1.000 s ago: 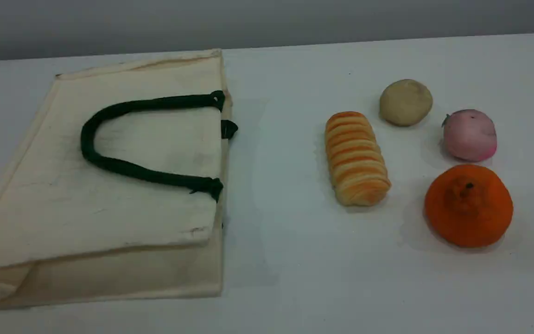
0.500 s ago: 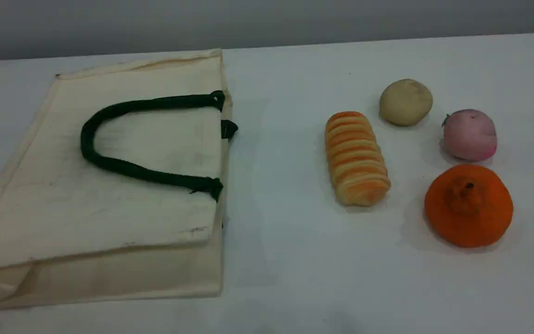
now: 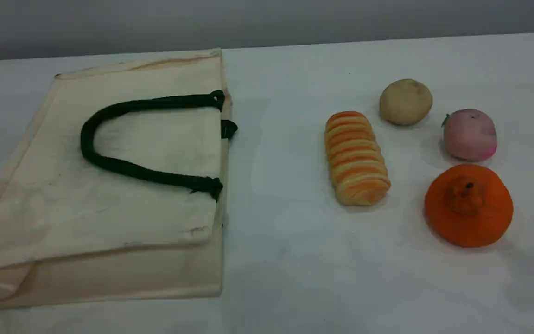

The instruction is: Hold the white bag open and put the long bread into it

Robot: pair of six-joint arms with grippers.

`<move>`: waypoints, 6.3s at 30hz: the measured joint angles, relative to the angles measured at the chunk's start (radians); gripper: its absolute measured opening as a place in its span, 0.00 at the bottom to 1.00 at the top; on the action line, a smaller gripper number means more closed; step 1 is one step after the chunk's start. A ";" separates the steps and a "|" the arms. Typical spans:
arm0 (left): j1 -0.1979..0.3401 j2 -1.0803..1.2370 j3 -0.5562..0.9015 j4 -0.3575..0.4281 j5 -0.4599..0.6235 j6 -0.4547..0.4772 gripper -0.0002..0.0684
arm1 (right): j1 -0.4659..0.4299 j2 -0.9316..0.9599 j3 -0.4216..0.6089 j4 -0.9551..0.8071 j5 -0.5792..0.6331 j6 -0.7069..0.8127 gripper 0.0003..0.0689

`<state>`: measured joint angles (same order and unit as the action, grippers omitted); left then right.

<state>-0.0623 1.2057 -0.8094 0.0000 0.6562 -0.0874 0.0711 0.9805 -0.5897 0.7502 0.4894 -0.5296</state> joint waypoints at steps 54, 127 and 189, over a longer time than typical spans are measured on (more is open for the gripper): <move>-0.032 0.757 -0.252 -0.170 -0.278 0.079 0.72 | 0.000 0.349 -0.107 0.334 -0.130 -0.355 0.68; -0.100 0.459 -0.690 -0.340 0.245 0.320 0.12 | 0.117 0.574 -0.142 0.780 -0.122 -0.743 0.68; -0.123 0.206 -0.751 -0.369 0.499 0.349 0.12 | 0.259 1.184 -0.387 0.996 -0.127 -1.041 0.41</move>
<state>-0.1855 1.4117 -1.5600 -0.3689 1.1550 0.2614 0.3300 2.1646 -0.9763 1.7465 0.3628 -1.5710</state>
